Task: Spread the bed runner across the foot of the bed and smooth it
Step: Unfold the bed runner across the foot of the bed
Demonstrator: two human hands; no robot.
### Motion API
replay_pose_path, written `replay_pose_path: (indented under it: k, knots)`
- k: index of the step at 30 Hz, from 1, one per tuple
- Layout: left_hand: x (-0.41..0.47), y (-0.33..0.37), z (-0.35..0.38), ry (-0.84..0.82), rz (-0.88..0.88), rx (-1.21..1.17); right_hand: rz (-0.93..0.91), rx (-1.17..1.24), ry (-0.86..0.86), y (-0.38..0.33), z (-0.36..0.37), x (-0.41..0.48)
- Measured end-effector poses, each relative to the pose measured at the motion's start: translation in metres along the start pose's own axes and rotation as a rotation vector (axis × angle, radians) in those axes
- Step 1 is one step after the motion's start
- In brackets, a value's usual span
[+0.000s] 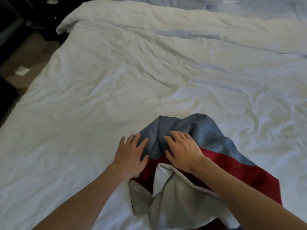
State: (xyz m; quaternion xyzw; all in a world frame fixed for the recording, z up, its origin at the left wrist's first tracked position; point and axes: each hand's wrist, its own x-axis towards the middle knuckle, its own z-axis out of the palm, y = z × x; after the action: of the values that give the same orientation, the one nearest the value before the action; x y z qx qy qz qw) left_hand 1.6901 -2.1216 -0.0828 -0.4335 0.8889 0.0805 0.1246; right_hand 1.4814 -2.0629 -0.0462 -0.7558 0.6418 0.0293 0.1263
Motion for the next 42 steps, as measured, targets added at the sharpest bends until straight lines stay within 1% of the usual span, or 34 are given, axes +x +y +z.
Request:
replay_pose_path:
  k: [9, 14, 17, 20, 21, 26, 30, 35, 42]
  knots:
    - [0.005, -0.029, 0.045, -0.022, 0.004, -0.020, 0.097, -0.181, -0.088, -0.002, 0.035, 0.061]
    - [0.013, -0.031, 0.053, 0.008, -0.086, -0.097, 0.219, -0.133, -0.053, -0.006, 0.043, 0.091]
    - [0.016, -0.031, 0.052, 0.065, -0.117, -0.164, 0.309, -0.043, -0.020, -0.001, 0.043, 0.115]
    - [0.016, -0.029, 0.051, 0.122, -0.094, -0.247, 0.331, -0.008, -0.143, 0.007, 0.045, 0.129]
    - [0.016, -0.028, 0.050, 0.137, -0.087, -0.266, 0.334, -0.024, -0.154, 0.007, 0.046, 0.129]
    - [0.009, -0.026, 0.041, 0.184, -0.054, -0.310, 0.348, -0.111, 0.039, -0.001, 0.037, 0.109]
    - [-0.006, -0.030, 0.016, 0.217, -0.041, -0.316, 0.310, -0.148, 0.115, -0.007, 0.014, 0.089]
    - [-0.041, -0.057, -0.026, 0.281, -0.077, -0.276, 0.249, -0.161, 0.154, -0.042, -0.029, 0.074]
    - [-0.122, -0.116, -0.088, 0.431, -0.108, -0.207, 0.173, -0.164, 0.185, -0.132, -0.077, 0.058]
